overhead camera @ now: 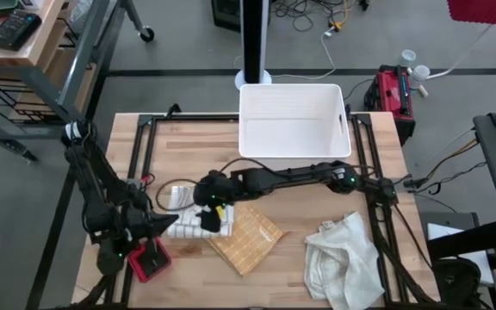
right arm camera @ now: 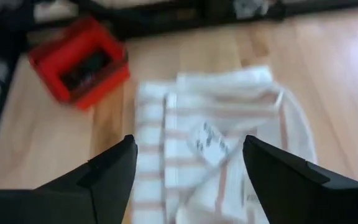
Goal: Fold towel
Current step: Fold the brown patterned towel
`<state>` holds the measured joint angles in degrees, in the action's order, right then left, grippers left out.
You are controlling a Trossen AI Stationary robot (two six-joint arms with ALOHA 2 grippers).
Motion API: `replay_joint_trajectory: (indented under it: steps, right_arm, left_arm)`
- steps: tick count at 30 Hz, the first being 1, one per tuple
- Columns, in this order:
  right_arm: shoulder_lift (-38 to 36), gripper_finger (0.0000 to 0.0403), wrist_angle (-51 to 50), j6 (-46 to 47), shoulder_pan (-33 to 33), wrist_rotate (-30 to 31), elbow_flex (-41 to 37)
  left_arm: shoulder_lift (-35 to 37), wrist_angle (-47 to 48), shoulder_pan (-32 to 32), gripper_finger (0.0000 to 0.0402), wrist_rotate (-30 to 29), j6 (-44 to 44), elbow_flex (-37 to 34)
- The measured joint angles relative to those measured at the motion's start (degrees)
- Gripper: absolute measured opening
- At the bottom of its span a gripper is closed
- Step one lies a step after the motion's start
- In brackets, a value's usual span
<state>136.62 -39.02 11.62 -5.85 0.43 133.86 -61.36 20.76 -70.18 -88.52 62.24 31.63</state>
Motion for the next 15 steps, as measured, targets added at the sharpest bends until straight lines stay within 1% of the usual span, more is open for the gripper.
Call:
replay_joint_trajectory:
  steps: [4,6,10,15]
  right_arm:
    - [0.1,0.0273,-1.7,-2.1,-1.8,1.8,-2.4]
    - [0.0,0.0271,-1.6,-2.3,-2.5,4.3,-4.8]
    - [-0.5,0.0273,-3.2,-0.8,-2.9,11.6,-10.9]
    - [-1.0,0.0274,0.5,1.9,-1.1,15.2,-18.1]
  left_arm:
    - [-0.7,-2.7,2.2,0.0000,2.9,3.9,-2.3]
    - [-1.2,-3.9,3.7,0.0000,4.5,6.3,-3.4]
    - [-2.9,-8.7,6.6,0.0000,8.0,9.5,-5.6]
    - [-6.2,-12.6,7.8,0.0000,9.6,9.9,-5.9]
